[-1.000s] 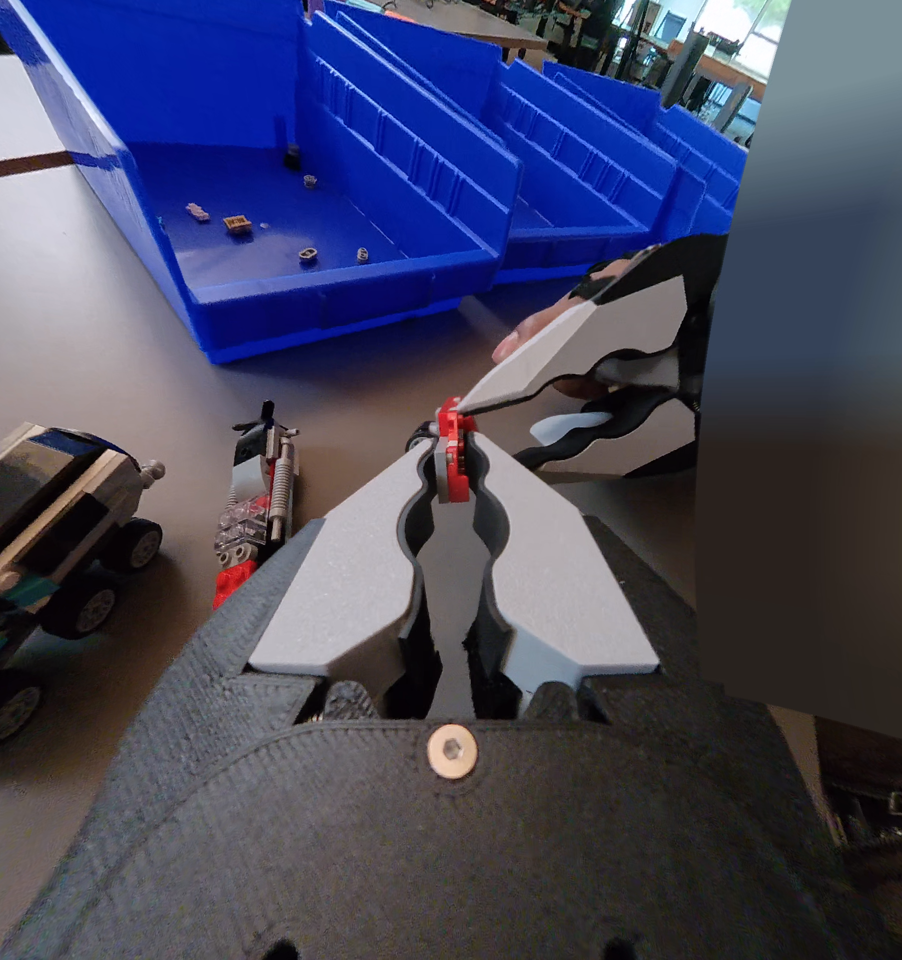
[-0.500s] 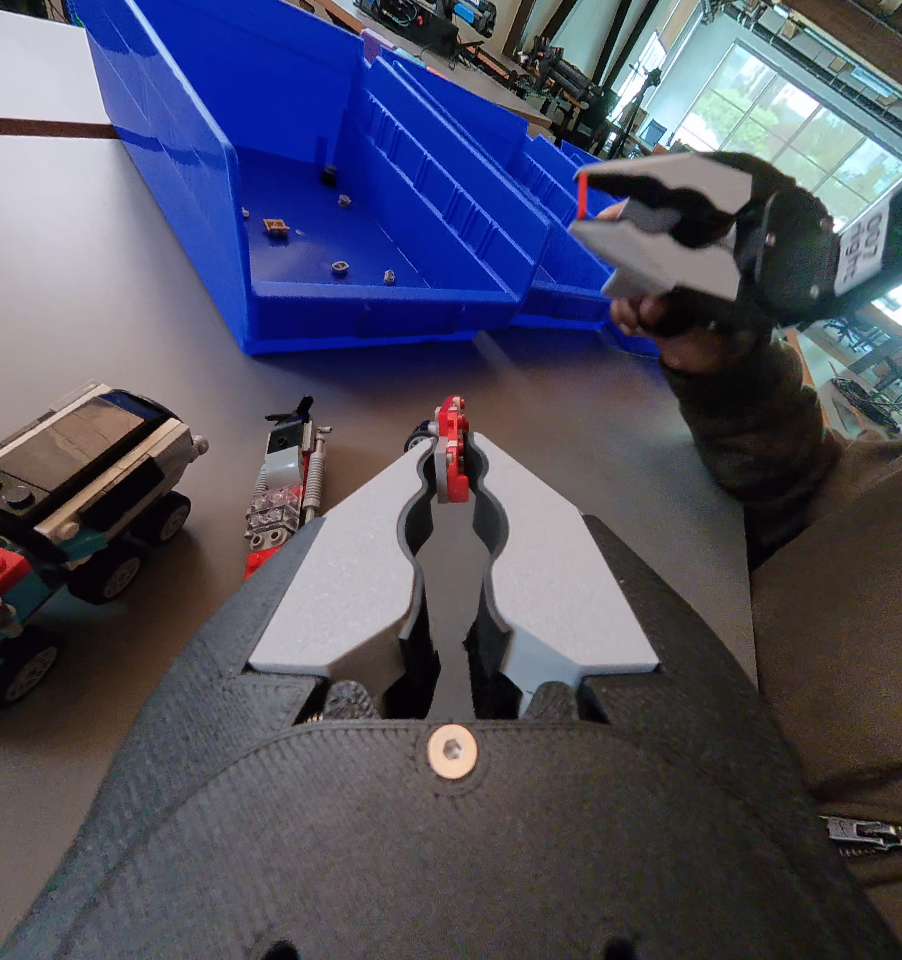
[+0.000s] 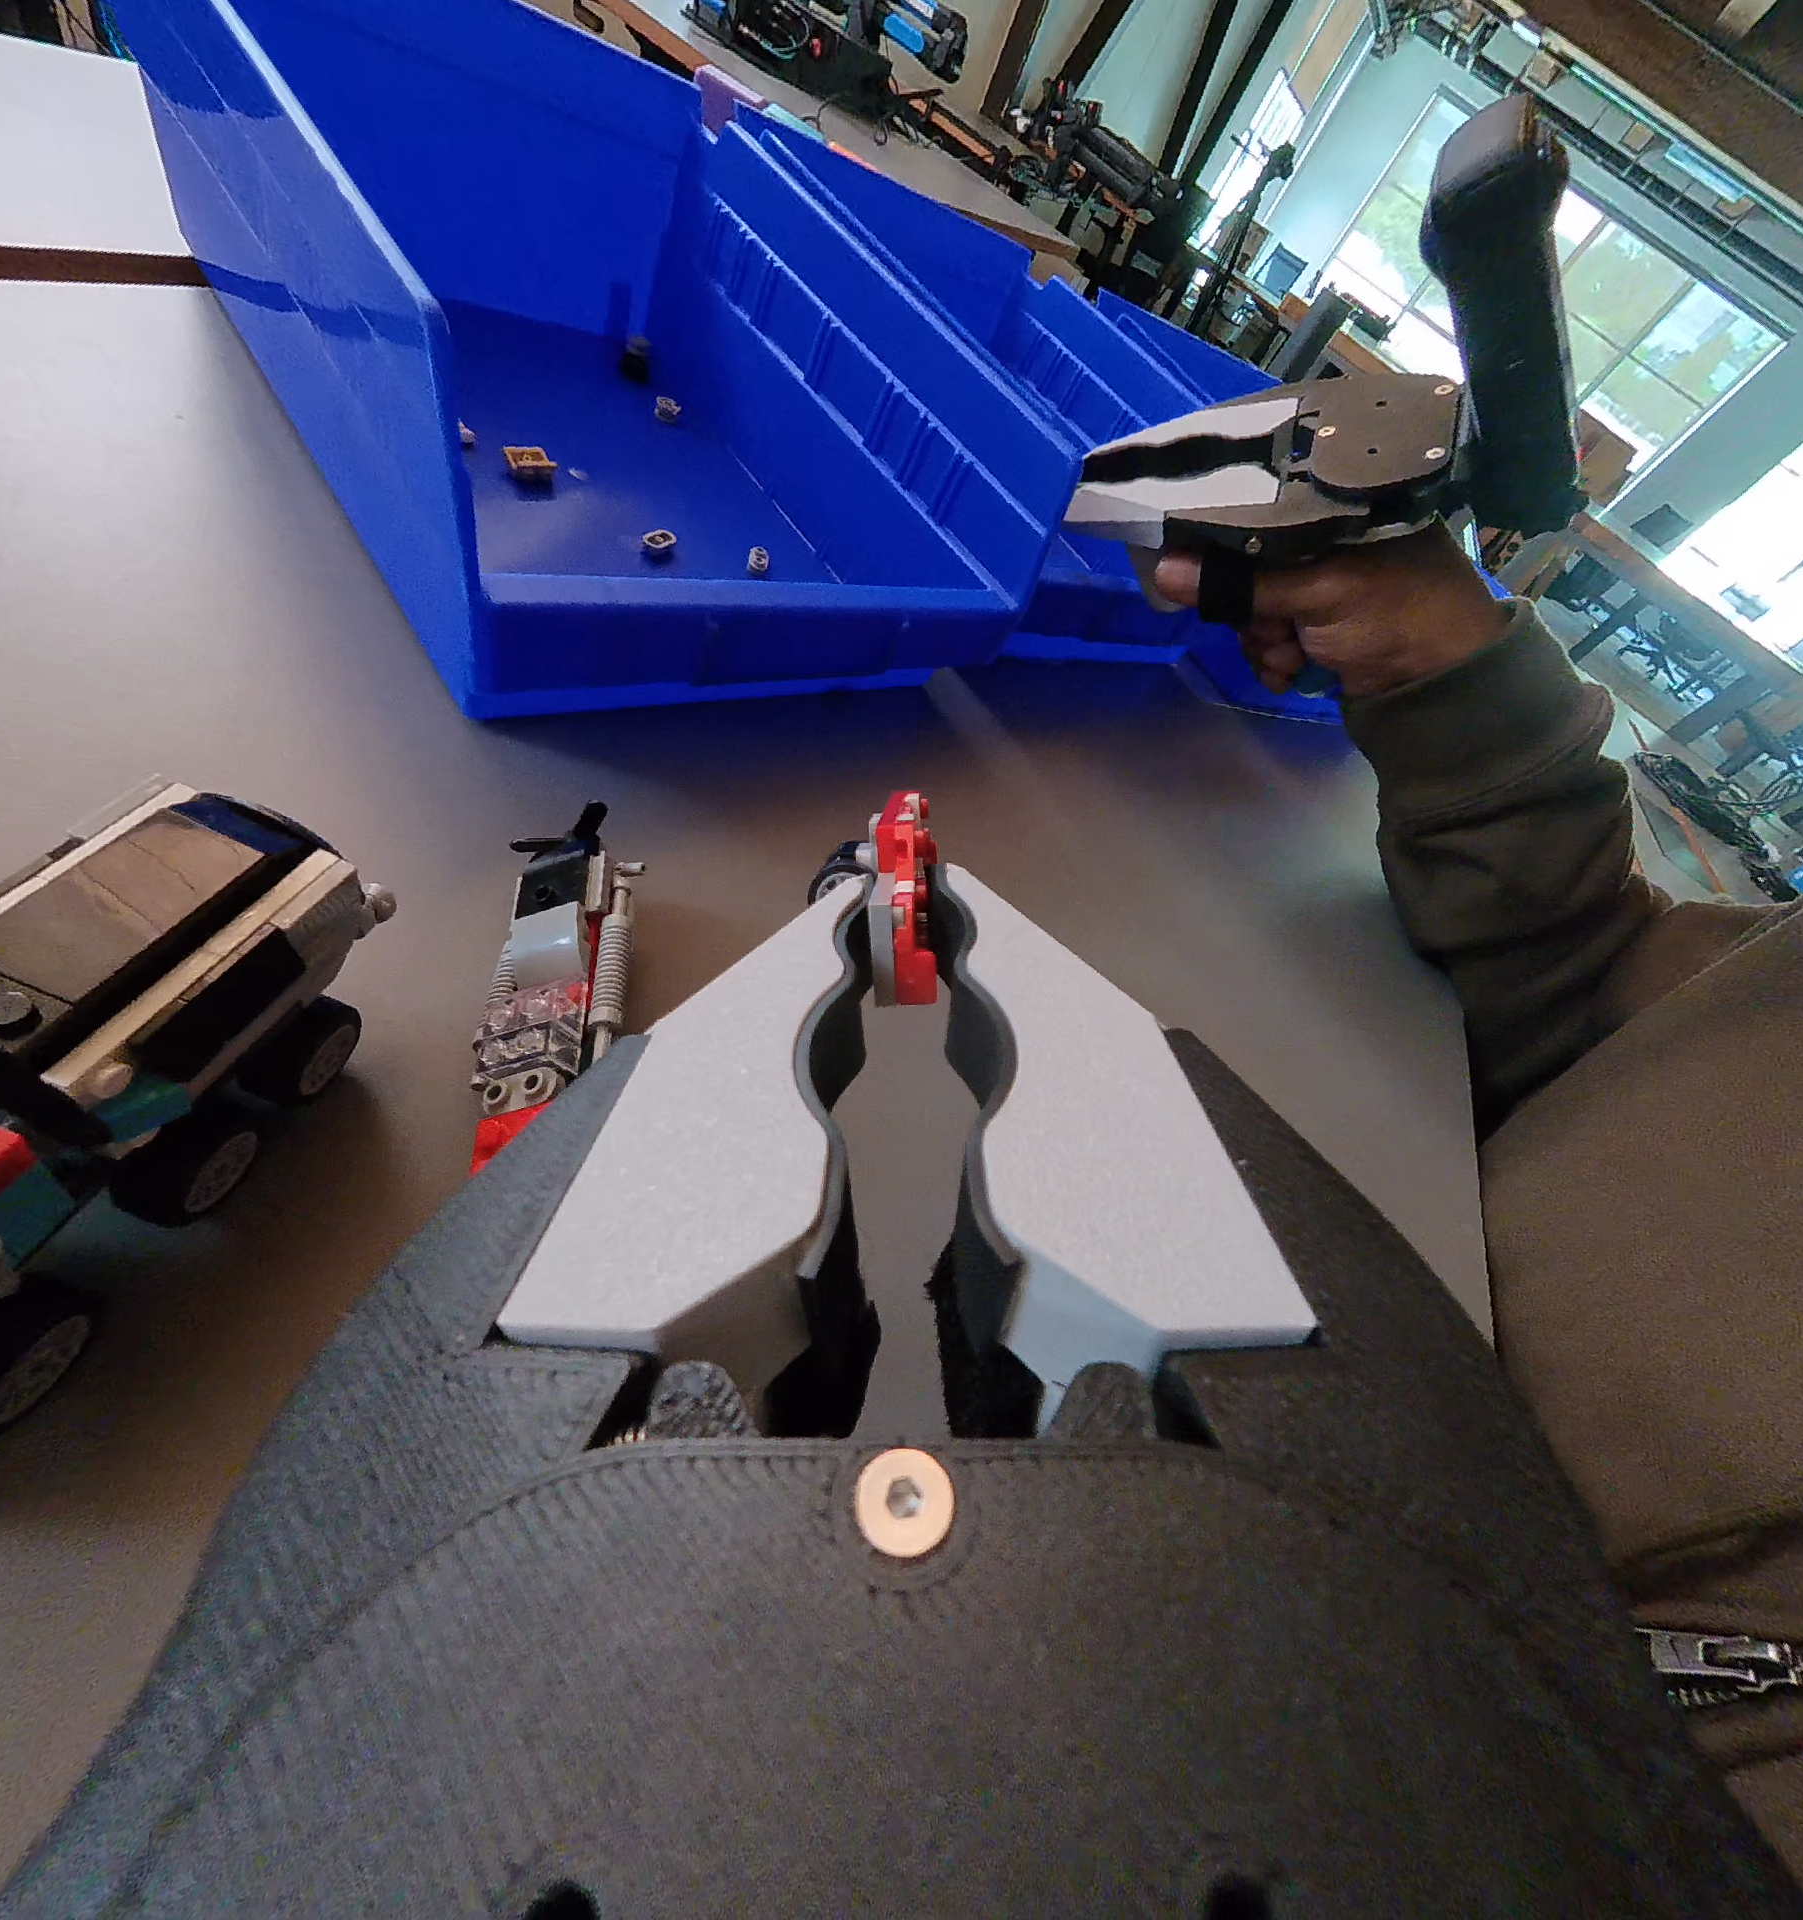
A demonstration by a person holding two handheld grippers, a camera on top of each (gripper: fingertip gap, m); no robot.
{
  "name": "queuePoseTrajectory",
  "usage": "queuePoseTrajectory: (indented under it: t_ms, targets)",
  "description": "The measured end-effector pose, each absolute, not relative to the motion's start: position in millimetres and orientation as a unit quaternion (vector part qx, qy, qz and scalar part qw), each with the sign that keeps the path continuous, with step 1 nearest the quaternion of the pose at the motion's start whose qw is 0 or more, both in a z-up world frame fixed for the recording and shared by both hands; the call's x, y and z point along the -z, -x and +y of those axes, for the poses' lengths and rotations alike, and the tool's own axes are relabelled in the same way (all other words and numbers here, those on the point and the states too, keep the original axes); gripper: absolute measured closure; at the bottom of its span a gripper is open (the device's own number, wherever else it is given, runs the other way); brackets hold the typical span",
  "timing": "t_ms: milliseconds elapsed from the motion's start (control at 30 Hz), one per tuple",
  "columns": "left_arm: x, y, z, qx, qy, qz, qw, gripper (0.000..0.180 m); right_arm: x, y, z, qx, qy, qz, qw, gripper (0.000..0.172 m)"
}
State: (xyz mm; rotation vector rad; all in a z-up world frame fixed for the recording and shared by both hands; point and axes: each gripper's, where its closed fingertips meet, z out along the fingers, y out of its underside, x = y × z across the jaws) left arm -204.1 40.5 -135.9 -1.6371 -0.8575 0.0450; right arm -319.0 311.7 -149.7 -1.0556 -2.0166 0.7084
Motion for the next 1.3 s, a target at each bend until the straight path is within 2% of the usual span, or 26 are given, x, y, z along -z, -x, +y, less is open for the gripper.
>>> queuePoseTrajectory:
  t_ms: [333, 500, 667, 800, 867, 933, 1067, 1167, 1300]
  targets:
    - [136, 207, 36, 0.014, 0.686, -0.392, 0.612, 0.172, 129, 319, 303, -0.313, 0.382, -0.772, 0.399, 0.140]
    - [136, 207, 36, 0.016, 0.686, -0.393, 0.612, 0.172, 145, 319, 306, -0.282, 0.387, -0.789, 0.384, 0.139]
    - [137, 207, 36, 0.015, 0.687, -0.393, 0.612, 0.172, 137, 320, 305, -0.296, 0.380, -0.782, 0.395, 0.139]
    - [135, 209, 34, 0.028, 0.675, -0.403, 0.618, 0.172, 117, 306, 260, -0.377, 0.278, -0.796, 0.383, 0.144]
    - [134, 210, 34, 0.052, 0.659, -0.415, 0.625, 0.172, 104, 288, 228, -0.415, 0.186, -0.800, 0.392, 0.160]
    - [134, 210, 33, 0.078, 0.643, -0.427, 0.631, 0.171, 94, 270, 201, -0.445, 0.116, -0.791, 0.405, 0.160]
    - [135, 211, 32, 0.098, 0.631, -0.437, 0.633, 0.171, 84, 264, 186, -0.425, 0.067, -0.769, 0.473, 0.159]
    - [133, 210, 31, 0.097, 0.629, -0.436, 0.636, 0.171, 82, 243, 164, -0.474, 0.021, -0.765, 0.434, 0.159]
    - [130, 208, 33, 0.120, 0.617, -0.438, 0.643, 0.172, 110, 219, 128, -0.483, -0.036, -0.792, 0.371, 0.154]
